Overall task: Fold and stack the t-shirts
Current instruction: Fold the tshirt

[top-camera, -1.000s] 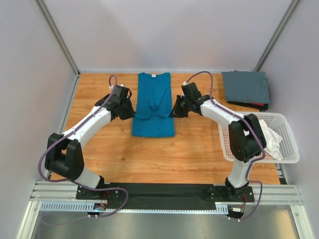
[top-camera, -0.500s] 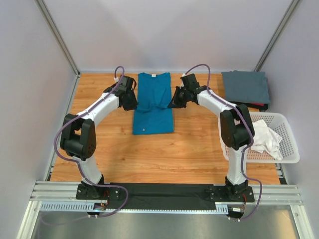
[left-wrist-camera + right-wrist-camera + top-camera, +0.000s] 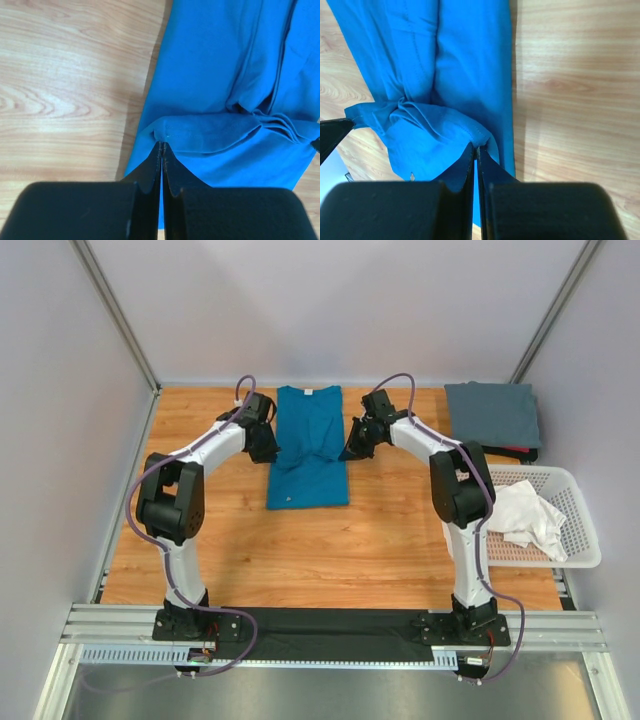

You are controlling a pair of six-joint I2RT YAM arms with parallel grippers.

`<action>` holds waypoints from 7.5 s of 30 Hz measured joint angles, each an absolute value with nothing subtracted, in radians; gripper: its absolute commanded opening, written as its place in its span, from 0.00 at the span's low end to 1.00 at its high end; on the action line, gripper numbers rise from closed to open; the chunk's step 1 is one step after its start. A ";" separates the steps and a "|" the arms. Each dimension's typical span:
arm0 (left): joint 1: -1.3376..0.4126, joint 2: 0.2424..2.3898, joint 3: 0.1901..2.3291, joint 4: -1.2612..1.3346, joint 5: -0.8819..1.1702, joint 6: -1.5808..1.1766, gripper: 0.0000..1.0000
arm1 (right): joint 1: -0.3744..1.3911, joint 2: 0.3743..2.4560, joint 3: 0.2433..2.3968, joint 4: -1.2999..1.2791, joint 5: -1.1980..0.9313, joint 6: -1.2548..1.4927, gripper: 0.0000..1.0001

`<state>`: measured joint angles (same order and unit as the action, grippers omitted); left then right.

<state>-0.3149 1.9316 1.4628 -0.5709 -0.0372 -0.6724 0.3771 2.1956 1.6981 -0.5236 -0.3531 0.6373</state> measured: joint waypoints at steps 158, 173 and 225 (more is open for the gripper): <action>-0.347 1.490 1.115 -0.318 0.052 -0.726 0.64 | 0.437 1.834 1.488 -0.463 -0.194 0.523 1.00; -0.364 1.457 0.813 -0.299 0.094 -0.824 0.48 | 0.432 1.772 1.047 -0.307 -0.257 0.646 0.77; -0.567 1.347 0.635 -0.347 0.020 -0.896 0.00 | 0.489 1.555 0.716 -0.306 -0.322 0.681 0.00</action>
<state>-0.5667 1.3468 0.6346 -0.3466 0.0204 -0.8963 0.4889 1.5547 0.7162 -0.3058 -0.3218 0.6807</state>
